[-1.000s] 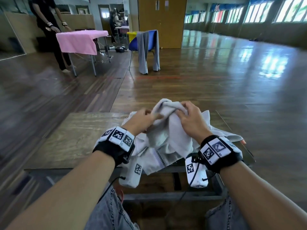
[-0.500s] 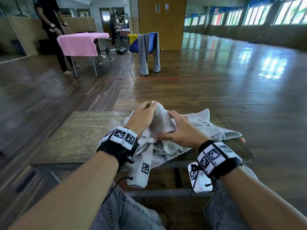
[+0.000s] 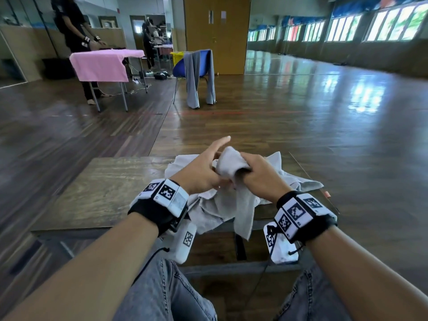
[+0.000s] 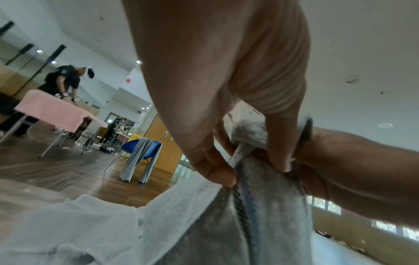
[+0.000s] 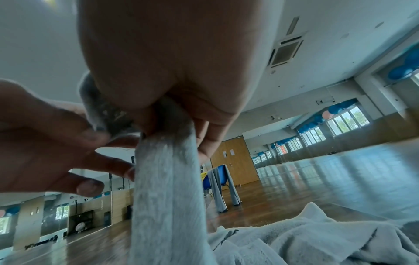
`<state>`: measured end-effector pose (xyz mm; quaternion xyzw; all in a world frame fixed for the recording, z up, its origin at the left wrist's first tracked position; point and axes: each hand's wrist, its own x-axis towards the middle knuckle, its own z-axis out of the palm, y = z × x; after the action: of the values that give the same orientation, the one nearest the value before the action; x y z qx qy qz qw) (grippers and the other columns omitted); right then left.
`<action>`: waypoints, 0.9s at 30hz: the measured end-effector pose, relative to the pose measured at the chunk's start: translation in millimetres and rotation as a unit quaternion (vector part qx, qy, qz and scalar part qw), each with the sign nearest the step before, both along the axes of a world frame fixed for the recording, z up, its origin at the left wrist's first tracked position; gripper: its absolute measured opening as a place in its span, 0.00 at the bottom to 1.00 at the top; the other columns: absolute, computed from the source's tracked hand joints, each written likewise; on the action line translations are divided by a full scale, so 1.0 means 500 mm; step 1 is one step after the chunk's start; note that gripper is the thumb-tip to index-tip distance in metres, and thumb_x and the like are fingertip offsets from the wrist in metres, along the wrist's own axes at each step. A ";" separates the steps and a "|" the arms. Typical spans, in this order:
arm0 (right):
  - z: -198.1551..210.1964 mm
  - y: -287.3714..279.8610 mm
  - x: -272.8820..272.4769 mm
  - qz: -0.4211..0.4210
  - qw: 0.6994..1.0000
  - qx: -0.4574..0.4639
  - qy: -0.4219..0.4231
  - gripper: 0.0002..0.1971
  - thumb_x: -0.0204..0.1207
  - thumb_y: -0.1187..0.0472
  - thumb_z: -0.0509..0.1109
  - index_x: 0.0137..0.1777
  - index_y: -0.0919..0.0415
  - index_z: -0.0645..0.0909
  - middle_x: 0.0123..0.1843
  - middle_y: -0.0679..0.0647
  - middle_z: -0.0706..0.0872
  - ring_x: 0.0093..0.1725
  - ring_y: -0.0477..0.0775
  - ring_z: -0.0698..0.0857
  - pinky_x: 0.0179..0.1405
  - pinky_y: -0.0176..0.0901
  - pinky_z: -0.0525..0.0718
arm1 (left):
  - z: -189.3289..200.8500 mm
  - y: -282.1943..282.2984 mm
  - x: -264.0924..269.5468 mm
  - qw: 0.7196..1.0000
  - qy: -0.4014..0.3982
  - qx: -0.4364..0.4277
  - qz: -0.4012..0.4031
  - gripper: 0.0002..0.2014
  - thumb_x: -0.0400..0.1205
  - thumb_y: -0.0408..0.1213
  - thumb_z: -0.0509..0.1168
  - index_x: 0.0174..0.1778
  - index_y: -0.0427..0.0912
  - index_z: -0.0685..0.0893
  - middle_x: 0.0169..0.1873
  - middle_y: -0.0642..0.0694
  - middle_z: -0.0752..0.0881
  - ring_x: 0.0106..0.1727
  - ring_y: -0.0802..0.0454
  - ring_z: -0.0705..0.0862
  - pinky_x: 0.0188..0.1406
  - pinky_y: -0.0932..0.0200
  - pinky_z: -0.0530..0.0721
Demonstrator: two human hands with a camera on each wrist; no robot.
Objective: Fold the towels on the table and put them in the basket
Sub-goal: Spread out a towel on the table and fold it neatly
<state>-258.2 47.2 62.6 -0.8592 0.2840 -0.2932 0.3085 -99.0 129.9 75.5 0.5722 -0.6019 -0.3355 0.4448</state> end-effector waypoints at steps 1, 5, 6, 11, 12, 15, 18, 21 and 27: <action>-0.001 0.002 -0.001 0.002 1.000 -0.010 0.008 0.10 0.66 0.57 0.63 0.40 0.60 0.83 0.36 0.52 0.90 0.41 0.55 0.88 0.41 0.56 0.85 | -0.003 0.001 -0.003 1.000 -0.011 -0.014 -0.003 0.51 0.70 0.23 0.78 0.83 0.57 0.61 0.61 0.46 0.82 0.46 0.55 0.88 0.42 0.53 0.91; 0.001 -0.009 0.003 -0.004 0.998 -0.053 0.028 0.08 0.73 0.62 0.69 0.45 0.53 0.89 0.40 0.49 0.91 0.44 0.53 0.88 0.45 0.50 0.85 | -0.005 0.017 -0.016 0.993 -0.051 -0.102 0.041 0.25 0.75 0.30 0.72 0.63 0.62 0.84 0.49 0.59 0.89 0.46 0.65 0.88 0.40 0.73 0.83; 0.003 -0.012 0.004 -0.003 0.997 -0.068 0.035 0.07 0.73 0.60 0.69 0.45 0.51 0.89 0.38 0.47 0.91 0.43 0.51 0.88 0.43 0.47 0.84 | -0.003 0.025 -0.018 0.990 -0.065 -0.110 0.063 0.21 0.77 0.31 0.68 0.54 0.67 0.87 0.46 0.63 0.90 0.46 0.62 0.88 0.40 0.71 0.84; 0.001 -0.025 0.003 -0.025 0.994 -0.094 0.052 0.11 0.71 0.56 0.69 0.28 0.49 0.75 0.24 0.45 0.79 0.29 0.47 0.79 0.34 0.52 0.80 | 0.010 0.040 0.014 0.971 -0.050 -0.150 0.177 0.15 0.85 0.33 0.61 0.50 0.54 0.91 0.42 0.56 0.92 0.48 0.52 0.90 0.49 0.47 0.90; -0.002 -0.033 -0.001 -0.030 0.994 -0.085 0.061 0.12 0.71 0.57 0.70 0.27 0.48 0.75 0.23 0.44 0.79 0.28 0.45 0.77 0.33 0.51 0.79 | 0.013 0.040 0.021 0.965 -0.038 -0.165 0.199 0.14 0.85 0.33 0.61 0.51 0.52 0.91 0.43 0.56 0.92 0.49 0.56 0.89 0.49 0.54 0.89; -0.019 -0.053 -0.022 -0.044 0.993 -0.051 0.102 0.13 0.72 0.60 0.67 0.26 0.53 0.75 0.23 0.45 0.78 0.28 0.51 0.77 0.30 0.52 0.78 | 0.022 0.045 0.046 0.939 -0.005 -0.190 0.287 0.13 0.84 0.33 0.60 0.48 0.50 0.90 0.38 0.53 0.90 0.40 0.60 0.85 0.37 0.70 0.81; -0.031 -0.063 -0.043 -0.095 0.992 -0.049 0.064 0.12 0.77 0.65 0.63 0.35 0.56 0.83 0.29 0.48 0.84 0.33 0.54 0.81 0.32 0.47 0.77 | 0.029 0.054 0.073 0.918 0.006 -0.198 0.343 0.12 0.84 0.32 0.60 0.51 0.44 0.89 0.43 0.49 0.89 0.46 0.56 0.85 0.43 0.64 0.80; -0.027 -0.067 -0.059 -0.153 0.984 -0.086 -0.020 0.11 0.79 0.67 0.62 0.45 0.56 0.86 0.36 0.47 0.87 0.38 0.51 0.83 0.38 0.47 0.78 | 0.027 0.060 0.092 0.925 -0.001 -0.182 0.335 0.11 0.85 0.31 0.61 0.52 0.46 0.88 0.42 0.54 0.89 0.44 0.61 0.83 0.41 0.75 0.78; -0.007 -0.091 -0.059 -0.150 0.974 -0.059 -0.159 0.09 0.79 0.68 0.71 0.48 0.54 0.90 0.40 0.47 0.91 0.40 0.47 0.88 0.40 0.39 0.84 | 0.010 0.020 0.133 0.922 -0.068 -0.162 0.345 0.07 0.80 0.30 0.65 0.50 0.44 0.82 0.35 0.56 0.82 0.34 0.74 0.79 0.29 0.81 0.73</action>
<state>-287.8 1.7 58.9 -0.7659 0.3391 -0.4854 0.2506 -32.6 140.2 80.4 0.6862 -0.4420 -0.0196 0.5774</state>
